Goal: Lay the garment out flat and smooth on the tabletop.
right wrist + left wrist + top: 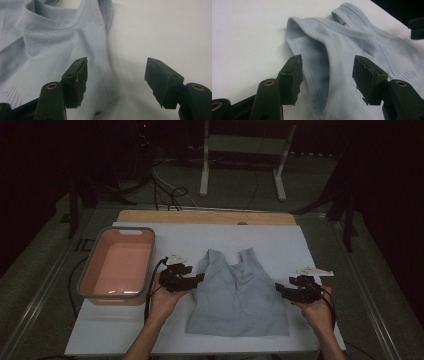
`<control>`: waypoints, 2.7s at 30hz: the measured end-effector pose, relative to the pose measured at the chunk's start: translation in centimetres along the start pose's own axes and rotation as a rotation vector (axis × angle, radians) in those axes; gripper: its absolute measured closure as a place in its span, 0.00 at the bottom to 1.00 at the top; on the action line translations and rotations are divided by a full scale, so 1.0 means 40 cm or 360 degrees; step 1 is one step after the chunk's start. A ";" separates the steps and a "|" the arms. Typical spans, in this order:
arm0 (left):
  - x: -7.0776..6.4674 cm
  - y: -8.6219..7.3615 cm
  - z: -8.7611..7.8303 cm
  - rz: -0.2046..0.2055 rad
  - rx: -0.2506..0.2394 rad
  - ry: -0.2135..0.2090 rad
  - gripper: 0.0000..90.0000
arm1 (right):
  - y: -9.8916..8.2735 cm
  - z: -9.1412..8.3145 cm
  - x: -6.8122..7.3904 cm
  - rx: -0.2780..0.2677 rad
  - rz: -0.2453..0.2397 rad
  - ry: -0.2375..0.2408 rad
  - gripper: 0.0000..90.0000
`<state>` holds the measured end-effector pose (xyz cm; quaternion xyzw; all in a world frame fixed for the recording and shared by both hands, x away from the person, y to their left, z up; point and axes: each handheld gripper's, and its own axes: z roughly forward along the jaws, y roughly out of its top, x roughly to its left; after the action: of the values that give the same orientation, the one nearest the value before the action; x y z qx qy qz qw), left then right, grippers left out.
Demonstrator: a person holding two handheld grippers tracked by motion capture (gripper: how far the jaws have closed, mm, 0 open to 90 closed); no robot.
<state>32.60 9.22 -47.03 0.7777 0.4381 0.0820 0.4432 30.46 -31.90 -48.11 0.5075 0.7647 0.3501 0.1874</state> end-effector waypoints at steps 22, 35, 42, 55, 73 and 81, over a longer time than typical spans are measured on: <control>-0.016 -0.081 0.036 -0.0005 0.0231 -0.0143 0.87 | -0.004 0.072 -0.013 0.0212 0.0046 0.0117 0.76; -0.046 -0.094 0.026 -0.0016 0.0294 -0.0303 0.88 | -0.033 0.012 0.002 0.0348 0.0035 0.0153 0.93; -0.058 -0.091 0.013 0.0021 0.0294 -0.0287 0.88 | -0.062 -0.030 0.002 0.0378 0.0032 0.0159 0.93; -0.016 -0.093 -0.027 -0.0036 0.0242 -0.0164 0.86 | -0.036 0.001 0.055 0.0272 -0.0065 0.0144 0.91; -0.036 -0.102 -0.059 -0.0042 0.0054 -0.0070 0.33 | -0.061 -0.054 0.019 0.0080 0.0093 0.0040 0.48; -0.043 -0.111 -0.060 -0.0082 0.0028 -0.0023 0.22 | -0.067 -0.055 0.026 -0.0018 0.0098 0.0010 0.24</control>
<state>27.61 10.41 -48.54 0.7706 0.4556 0.0609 0.4414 26.90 -32.37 -48.47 0.5287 0.7473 0.3615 0.1770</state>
